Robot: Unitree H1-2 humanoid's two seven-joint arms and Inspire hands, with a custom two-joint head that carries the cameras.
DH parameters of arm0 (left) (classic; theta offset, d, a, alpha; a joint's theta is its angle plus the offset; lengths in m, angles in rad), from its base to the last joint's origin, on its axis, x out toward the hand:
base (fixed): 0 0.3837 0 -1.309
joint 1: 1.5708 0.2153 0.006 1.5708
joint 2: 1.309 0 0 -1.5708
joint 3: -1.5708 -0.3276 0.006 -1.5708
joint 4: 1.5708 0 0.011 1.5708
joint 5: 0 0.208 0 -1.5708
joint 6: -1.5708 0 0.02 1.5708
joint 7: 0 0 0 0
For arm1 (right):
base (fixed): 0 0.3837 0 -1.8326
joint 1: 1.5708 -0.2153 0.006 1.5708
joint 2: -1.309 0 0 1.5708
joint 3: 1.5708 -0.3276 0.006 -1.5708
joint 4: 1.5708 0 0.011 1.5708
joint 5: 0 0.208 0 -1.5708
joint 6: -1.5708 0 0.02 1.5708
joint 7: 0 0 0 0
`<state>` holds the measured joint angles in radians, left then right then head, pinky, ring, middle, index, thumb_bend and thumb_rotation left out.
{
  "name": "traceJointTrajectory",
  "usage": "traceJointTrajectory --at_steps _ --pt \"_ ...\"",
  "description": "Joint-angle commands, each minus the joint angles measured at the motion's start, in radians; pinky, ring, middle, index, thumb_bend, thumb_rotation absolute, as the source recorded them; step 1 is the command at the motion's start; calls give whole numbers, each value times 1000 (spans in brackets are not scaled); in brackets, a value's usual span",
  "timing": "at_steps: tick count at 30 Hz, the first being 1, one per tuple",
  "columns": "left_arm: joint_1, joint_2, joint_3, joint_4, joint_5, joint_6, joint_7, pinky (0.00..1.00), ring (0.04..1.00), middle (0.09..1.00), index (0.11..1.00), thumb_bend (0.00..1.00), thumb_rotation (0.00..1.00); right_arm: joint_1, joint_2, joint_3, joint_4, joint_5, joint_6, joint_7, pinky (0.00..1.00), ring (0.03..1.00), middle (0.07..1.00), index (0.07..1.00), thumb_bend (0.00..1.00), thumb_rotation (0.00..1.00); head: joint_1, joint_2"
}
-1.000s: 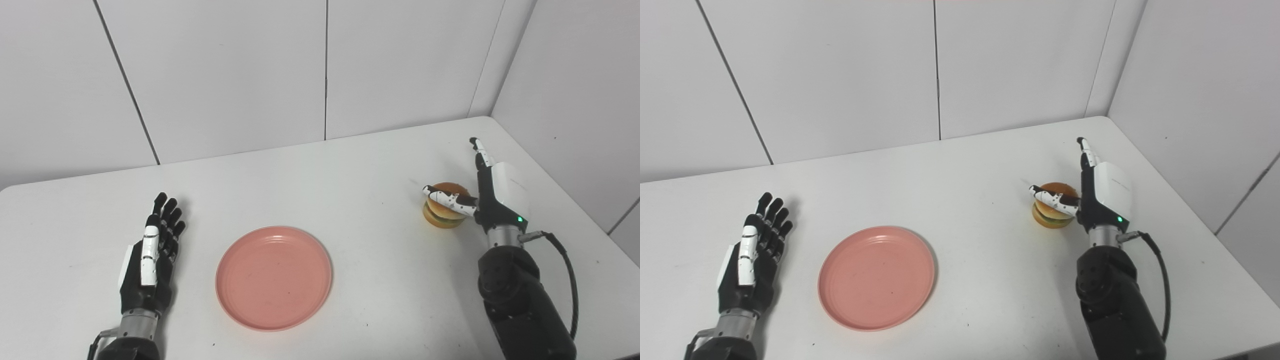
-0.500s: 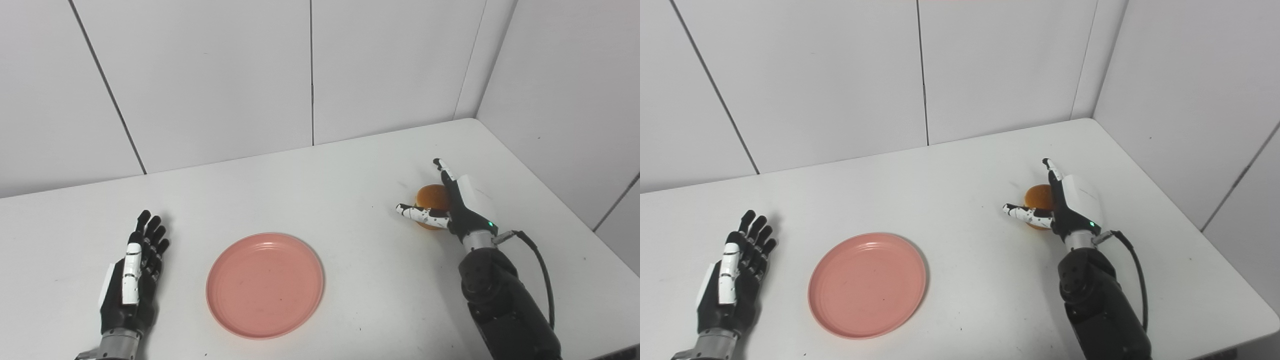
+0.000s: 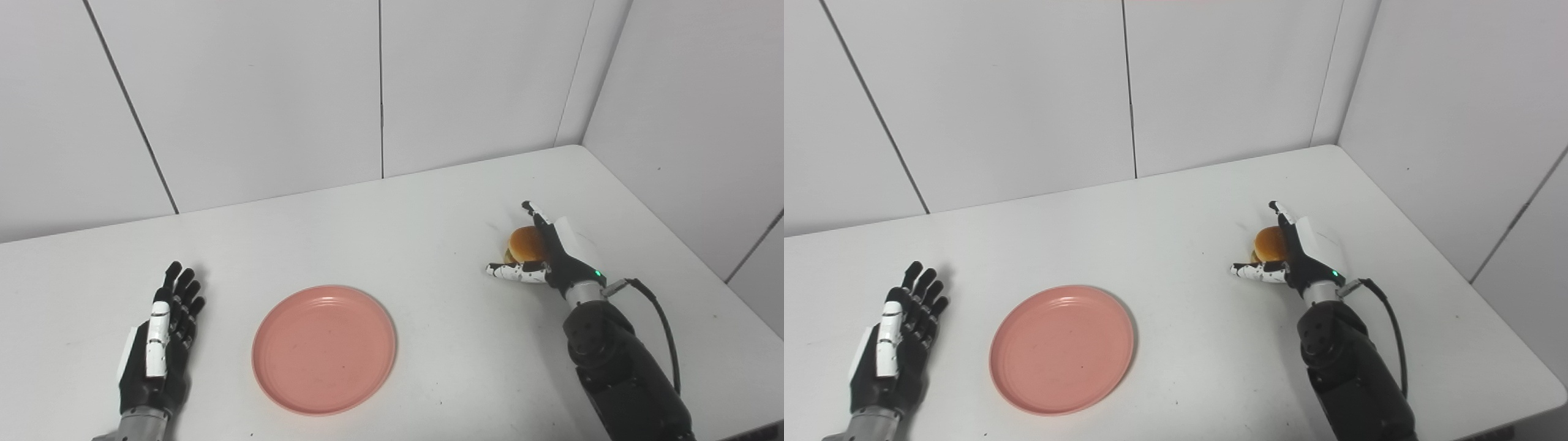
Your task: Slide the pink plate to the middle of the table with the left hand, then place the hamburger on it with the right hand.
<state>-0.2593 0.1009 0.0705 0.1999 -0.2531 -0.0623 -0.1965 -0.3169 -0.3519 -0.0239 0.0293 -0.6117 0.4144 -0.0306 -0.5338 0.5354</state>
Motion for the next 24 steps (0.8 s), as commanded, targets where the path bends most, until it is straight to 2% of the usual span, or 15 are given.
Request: traceJointTrajectory --at_steps 1,2,4,5,6,7,8,9,10,11,12,13,14,18,24 --pt "81 3 2 35 -3 11 -9 1000 1000 1000 1000 432 1000 -23 -5 -17 -21 12 17 -16 611 784 871 890 739 109 -1 4" --pt "81 2 4 31 -6 16 -8 1000 1000 1000 1000 431 1000 -24 -6 -18 -26 12 22 -16 628 790 875 890 717 110 -1 4" --pt "81 6 -1 27 3 26 -6 1000 1000 1000 1000 433 1000 -24 -2 -25 -41 15 38 -13 543 713 822 887 705 80 -3 5" --pt "81 9 -5 26 13 26 -4 1000 1000 1000 1000 437 1000 -25 2 -31 -48 18 45 -11 388 535 659 884 633 40 -4 4" --pt "80 10 -5 27 15 25 -4 1000 1000 1000 1000 436 1000 -25 4 -34 -54 17 49 -12 252 365 560 878 586 16 -4 4" --pt "79 10 -4 30 11 24 -7 1000 1000 1000 1000 436 1000 -23 4 -34 -60 15 51 -13 171 286 518 862 563 6 -1 6" --pt "78 9 -3 31 7 23 -9 1000 1000 1000 1000 437 1000 -20 -1 -29 -67 11 47 -14 150 274 508 854 555 4 -1 6" --pt "78 8 -1 32 2 25 -11 1000 1000 1000 1000 441 1000 -16 -7 -24 -71 8 38 -16 156 378 501 835 536 1 2 5" --pt "78 6 1 33 -1 26 -10 1000 1000 1000 1000 444 1000 -13 -11 -20 -76 7 34 -16 206 421 629 826 517 0 2 5" --pt "77 4 3 35 -3 24 -9 1000 1000 1000 1000 441 1000 -11 -14 -16 -79 3 33 -17 286 446 710 816 506 0 2 3" --pt "76 4 3 36 -3 23 -8 1000 1000 1000 1000 433 1000 -9 -16 -14 -84 3 34 -16 368 616 778 811 435 0 2 3" --pt "74 5 2 38 1 22 -6 1000 1000 1000 1000 428 1000 -9 -17 -13 -85 5 32 -16 403 691 804 804 424 0 1 3" --pt "73 6 1 37 5 26 -4 1000 1000 1000 1000 428 1000 -9 -18 -12 -86 8 26 -19 424 724 810 796 420 0 6 2" --pt "70 5 0 39 2 25 -6 1000 1000 1000 1000 421 1000 -8 -28 -10 -81 24 -2 -19 439 648 716 745 417 0 15 0" --pt "63 2 2 53 2 9 -6 1000 1000 1000 1000 414 1000 -12 -41 5 -71 23 1 -24 430 555 625 671 422 0 25 -3"
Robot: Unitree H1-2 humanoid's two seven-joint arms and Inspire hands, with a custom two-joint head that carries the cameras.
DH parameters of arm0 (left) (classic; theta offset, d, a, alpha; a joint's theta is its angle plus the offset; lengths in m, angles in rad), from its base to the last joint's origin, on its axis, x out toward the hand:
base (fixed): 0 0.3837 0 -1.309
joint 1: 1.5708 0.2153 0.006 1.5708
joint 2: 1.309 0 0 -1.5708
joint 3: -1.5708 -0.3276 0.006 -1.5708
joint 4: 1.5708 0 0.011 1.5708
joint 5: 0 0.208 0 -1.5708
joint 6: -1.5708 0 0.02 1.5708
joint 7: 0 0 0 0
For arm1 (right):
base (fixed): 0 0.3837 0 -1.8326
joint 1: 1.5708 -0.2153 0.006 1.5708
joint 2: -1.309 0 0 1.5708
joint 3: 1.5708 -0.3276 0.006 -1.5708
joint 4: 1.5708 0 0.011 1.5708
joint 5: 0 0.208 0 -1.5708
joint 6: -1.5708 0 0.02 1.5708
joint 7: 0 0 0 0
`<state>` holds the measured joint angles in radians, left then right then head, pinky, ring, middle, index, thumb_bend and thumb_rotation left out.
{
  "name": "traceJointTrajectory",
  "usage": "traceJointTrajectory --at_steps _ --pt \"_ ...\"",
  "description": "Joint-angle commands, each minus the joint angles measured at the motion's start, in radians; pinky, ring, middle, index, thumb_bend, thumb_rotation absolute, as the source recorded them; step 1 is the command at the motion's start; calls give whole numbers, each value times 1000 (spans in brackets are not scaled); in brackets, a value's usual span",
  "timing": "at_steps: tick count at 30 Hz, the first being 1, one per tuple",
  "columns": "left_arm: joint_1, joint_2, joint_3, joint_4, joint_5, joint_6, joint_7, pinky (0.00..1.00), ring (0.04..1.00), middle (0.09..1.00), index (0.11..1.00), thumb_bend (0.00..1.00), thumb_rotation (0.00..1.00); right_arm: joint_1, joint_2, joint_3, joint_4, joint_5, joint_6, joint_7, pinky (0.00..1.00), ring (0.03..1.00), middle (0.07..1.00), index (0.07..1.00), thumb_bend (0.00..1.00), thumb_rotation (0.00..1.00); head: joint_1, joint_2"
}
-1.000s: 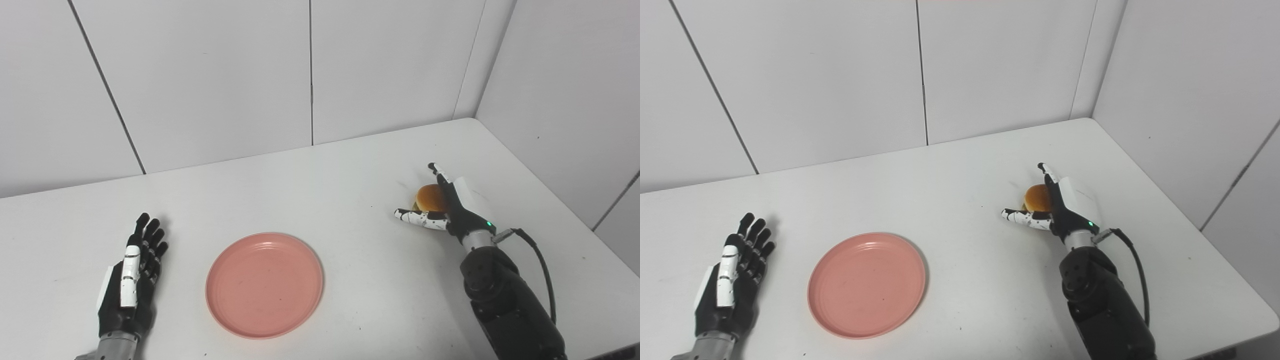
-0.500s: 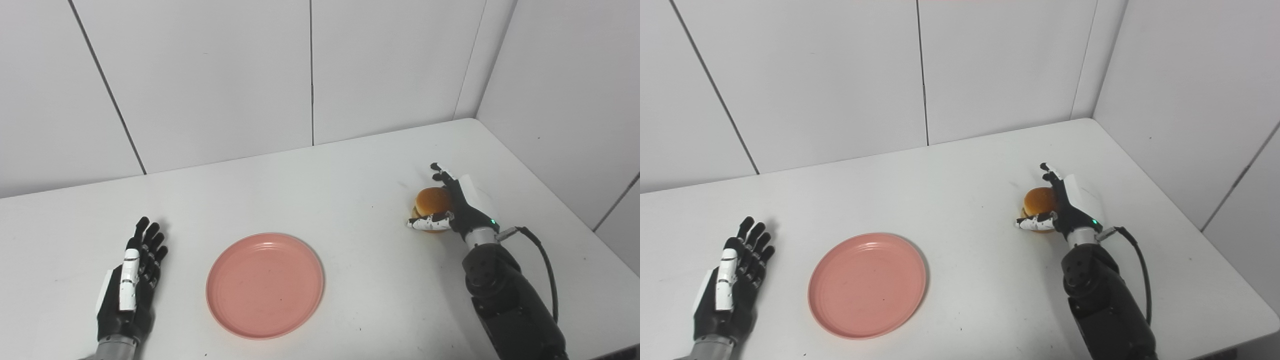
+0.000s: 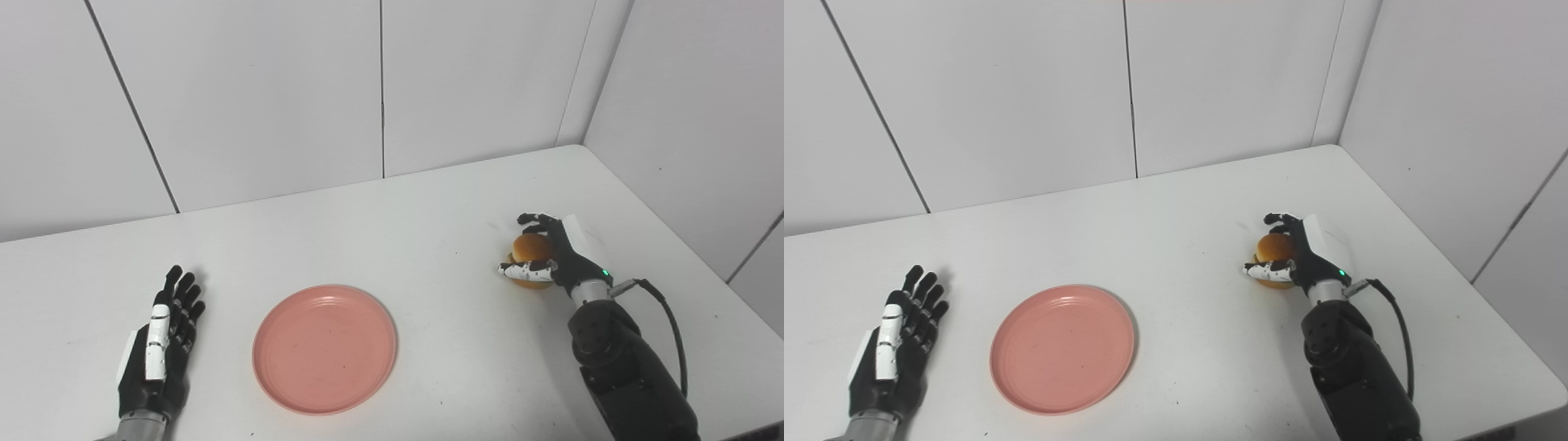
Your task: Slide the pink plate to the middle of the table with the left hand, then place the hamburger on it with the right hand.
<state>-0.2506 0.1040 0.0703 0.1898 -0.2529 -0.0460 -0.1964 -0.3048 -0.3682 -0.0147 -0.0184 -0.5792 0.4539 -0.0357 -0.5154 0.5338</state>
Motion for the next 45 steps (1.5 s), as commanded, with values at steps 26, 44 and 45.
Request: traceJointTrajectory --at_steps 26,44,45 --pt "87 -104 -66 69 115 -100 43 1000 1000 1000 1000 478 1000 29 -13 -87 -89 166 -337 -105 262 305 444 505 514 0 414 12" --pt "106 -215 -113 21 308 -50 226 982 981 985 976 480 1000 77 -30 -32 -229 234 -439 25 209 275 438 511 515 0 527 -2" --pt "107 -218 -115 20 309 -51 228 983 980 984 975 475 1000 80 -29 -30 -235 236 -448 29 219 285 443 512 515 0 527 -2"
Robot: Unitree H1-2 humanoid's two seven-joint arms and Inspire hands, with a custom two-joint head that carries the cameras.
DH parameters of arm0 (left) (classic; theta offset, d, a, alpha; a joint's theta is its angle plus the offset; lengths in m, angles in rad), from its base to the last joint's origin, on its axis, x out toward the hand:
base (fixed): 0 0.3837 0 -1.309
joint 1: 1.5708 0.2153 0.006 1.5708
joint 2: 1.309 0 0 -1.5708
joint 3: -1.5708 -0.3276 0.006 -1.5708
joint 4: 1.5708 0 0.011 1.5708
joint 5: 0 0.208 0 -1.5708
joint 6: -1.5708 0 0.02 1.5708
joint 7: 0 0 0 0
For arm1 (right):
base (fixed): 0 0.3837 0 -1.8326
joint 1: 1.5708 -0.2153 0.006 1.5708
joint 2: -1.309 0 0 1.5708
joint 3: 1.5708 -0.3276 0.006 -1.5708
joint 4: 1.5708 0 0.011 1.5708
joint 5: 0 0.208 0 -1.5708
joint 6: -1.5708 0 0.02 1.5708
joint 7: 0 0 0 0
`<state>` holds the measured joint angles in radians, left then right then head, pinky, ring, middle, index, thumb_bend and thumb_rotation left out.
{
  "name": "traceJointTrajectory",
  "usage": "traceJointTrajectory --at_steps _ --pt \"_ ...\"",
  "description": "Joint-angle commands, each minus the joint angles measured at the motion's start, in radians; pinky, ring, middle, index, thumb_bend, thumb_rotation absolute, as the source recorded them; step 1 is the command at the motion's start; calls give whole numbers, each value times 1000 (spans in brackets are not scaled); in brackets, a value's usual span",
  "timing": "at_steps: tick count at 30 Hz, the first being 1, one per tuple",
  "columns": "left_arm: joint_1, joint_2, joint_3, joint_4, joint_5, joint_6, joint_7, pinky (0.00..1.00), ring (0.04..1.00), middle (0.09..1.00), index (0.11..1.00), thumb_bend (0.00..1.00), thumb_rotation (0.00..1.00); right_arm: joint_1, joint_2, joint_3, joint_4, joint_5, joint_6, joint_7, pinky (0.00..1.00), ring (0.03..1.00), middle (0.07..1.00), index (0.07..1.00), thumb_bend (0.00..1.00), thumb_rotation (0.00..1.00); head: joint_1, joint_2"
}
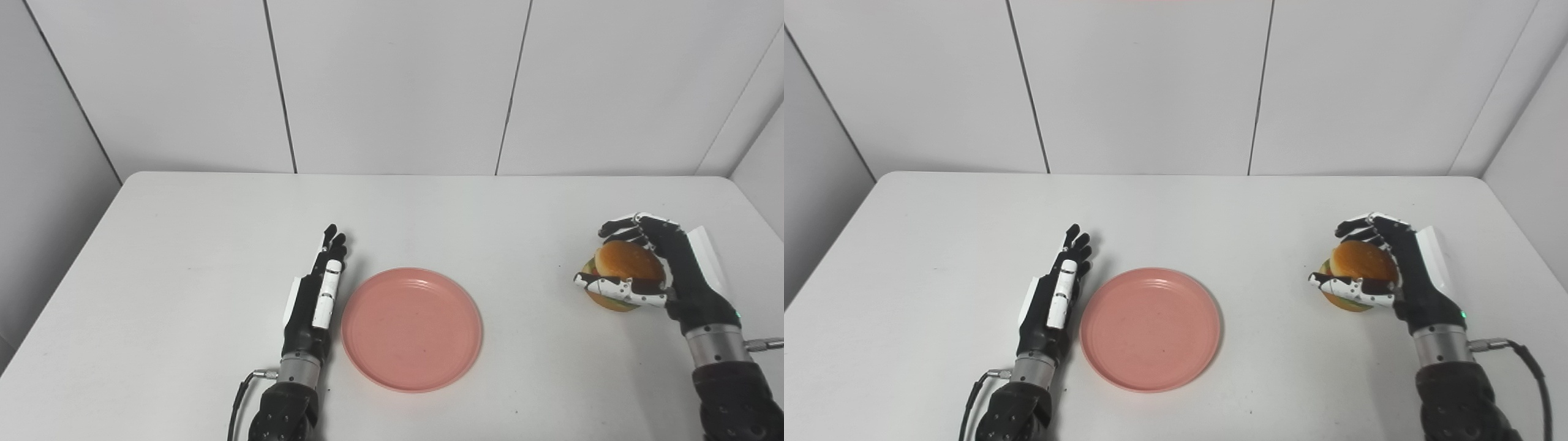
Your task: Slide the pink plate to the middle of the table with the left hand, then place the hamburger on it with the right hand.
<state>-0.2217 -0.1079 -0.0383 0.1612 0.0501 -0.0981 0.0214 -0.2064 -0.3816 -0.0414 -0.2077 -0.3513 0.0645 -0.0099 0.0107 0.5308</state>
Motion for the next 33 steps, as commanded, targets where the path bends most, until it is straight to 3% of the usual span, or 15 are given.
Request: traceJointTrajectory --at_steps 1,8,16,21,33 --pt "79 -5 -9 46 10 3 9 987 981 985 977 476 1000 -13 -12 2 -56 15 -65 10 235 297 445 512 515 0 1 1" --pt "75 -10 -17 41 11 11 12 1000 995 995 988 494 1000 3 10 65 -123 40 -89 67 250 307 436 512 514 0 11 11" --pt "72 -13 -5 52 8 3 23 981 982 989 981 498 1000 -39 88 155 -131 -6 -78 104 252 318 454 503 517 0 16 12" --pt "66 -7 1 64 12 -3 26 990 986 987 976 503 1000 -88 134 206 -101 -67 -73 113 230 292 439 503 517 0 12 15" --pt "62 6 11 54 13 22 35 1000 977 979 966 522 1000 -179 215 290 27 -82 -90 138 194 267 408 513 512 0 -2 21"
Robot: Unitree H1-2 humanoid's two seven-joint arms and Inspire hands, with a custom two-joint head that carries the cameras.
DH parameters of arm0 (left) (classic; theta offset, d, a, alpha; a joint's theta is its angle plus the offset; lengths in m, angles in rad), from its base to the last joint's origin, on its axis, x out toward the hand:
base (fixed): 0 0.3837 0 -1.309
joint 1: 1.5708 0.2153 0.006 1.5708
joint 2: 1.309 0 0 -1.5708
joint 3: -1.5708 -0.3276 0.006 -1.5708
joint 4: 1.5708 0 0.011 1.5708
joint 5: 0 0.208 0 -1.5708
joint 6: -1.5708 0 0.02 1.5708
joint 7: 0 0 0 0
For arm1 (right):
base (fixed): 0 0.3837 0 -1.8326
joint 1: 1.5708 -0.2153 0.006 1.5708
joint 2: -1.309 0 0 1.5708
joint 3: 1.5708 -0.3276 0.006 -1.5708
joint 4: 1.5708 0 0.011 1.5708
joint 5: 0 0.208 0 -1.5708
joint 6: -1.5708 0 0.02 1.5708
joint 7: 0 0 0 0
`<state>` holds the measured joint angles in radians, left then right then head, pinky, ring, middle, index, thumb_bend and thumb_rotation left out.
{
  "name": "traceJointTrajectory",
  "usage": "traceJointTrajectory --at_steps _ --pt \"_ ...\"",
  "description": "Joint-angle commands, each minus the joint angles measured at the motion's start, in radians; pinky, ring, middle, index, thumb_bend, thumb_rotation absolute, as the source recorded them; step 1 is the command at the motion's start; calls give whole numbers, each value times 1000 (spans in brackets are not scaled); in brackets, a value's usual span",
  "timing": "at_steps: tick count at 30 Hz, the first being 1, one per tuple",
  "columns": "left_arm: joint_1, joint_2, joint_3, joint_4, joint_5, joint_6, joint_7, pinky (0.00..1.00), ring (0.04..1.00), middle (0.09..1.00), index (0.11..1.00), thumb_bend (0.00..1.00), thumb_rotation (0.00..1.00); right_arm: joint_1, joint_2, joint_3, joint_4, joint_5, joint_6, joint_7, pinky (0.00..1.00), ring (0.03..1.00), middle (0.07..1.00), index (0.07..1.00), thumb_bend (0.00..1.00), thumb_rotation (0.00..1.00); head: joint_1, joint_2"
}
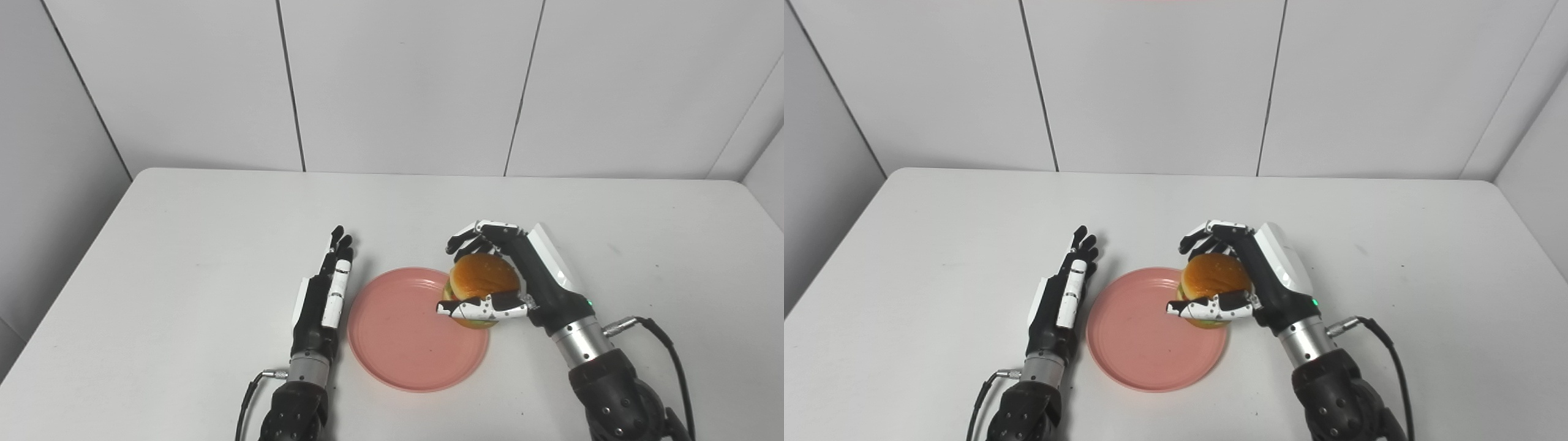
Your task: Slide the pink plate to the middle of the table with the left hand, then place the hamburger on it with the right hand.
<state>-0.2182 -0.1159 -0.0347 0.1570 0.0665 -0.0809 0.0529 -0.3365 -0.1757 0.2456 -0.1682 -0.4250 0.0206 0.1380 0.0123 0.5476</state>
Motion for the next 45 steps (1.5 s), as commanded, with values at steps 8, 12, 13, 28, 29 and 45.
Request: traceJointTrajectory --at_steps 8,12,13,28,29,45 --pt "57 27 3 58 -22 -7 -15 1000 988 995 988 515 1000 -81 49 57 81 -81 -41 -17 168 237 393 506 510 0 -10 15" --pt "56 30 2 60 -28 -16 -17 1000 994 999 992 525 1000 -88 55 75 124 -96 -54 -18 168 241 390 503 510 0 -13 18" --pt "55 30 2 64 -26 -22 -16 1000 994 999 991 526 1000 -90 55 82 140 -101 -57 -17 172 244 390 503 510 0 -13 18" --pt "65 31 -2 42 -32 -12 -16 993 983 991 986 521 1000 -102 39 152 333 -212 -206 -127 229 294 391 504 511 0 -9 29" --pt "66 30 0 41 -35 -10 -17 994 982 989 984 520 1000 -101 39 154 336 -219 -217 -139 230 295 392 506 511 0 -9 29" --pt "71 29 0 37 -37 -10 -13 994 981 984 974 518 1000 -23 18 139 292 -241 -489 -385 708 788 830 816 638 697 -13 33"
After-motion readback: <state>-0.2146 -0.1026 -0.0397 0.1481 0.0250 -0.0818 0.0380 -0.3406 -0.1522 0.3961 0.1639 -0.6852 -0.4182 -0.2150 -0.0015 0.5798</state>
